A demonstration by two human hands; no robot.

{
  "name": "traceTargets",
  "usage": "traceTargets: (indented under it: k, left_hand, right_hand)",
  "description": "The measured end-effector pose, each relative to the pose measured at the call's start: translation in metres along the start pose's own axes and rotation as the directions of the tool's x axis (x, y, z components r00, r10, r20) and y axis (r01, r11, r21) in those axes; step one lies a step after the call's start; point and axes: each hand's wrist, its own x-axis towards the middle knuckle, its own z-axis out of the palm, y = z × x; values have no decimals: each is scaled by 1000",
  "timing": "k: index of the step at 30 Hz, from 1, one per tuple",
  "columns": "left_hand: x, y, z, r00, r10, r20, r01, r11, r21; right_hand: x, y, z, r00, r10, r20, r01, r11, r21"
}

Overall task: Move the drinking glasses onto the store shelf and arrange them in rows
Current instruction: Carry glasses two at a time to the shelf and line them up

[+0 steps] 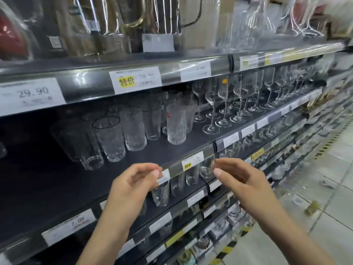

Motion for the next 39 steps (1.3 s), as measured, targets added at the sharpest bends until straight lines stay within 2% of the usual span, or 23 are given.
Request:
traceTargets:
  k: [9, 18, 25, 32, 39]
  left_hand:
    - [61, -7, 68, 998, 11, -66, -8, 999, 48]
    - [159, -32, 111, 979, -22, -202, 34, 998, 59]
    - [198, -45, 135, 942, 38, -332, 15, 988, 155]
    - [214, -52, 149, 908, 93, -409, 24, 962, 272]
    - [218, -48, 164, 863, 67, -501, 130, 928, 348]
  right_hand:
    - [88, 39, -33, 997, 47, -67, -43, 997, 61]
    - [212, 59, -10, 995, 43, 88, -45, 999, 15]
    - [270, 80, 12, 991, 0, 137, 10, 997, -71]
    - [304, 85, 32, 970, -56, 236, 56, 998, 9]
    - [321, 86, 41, 948, -108, 299, 83, 992, 92]
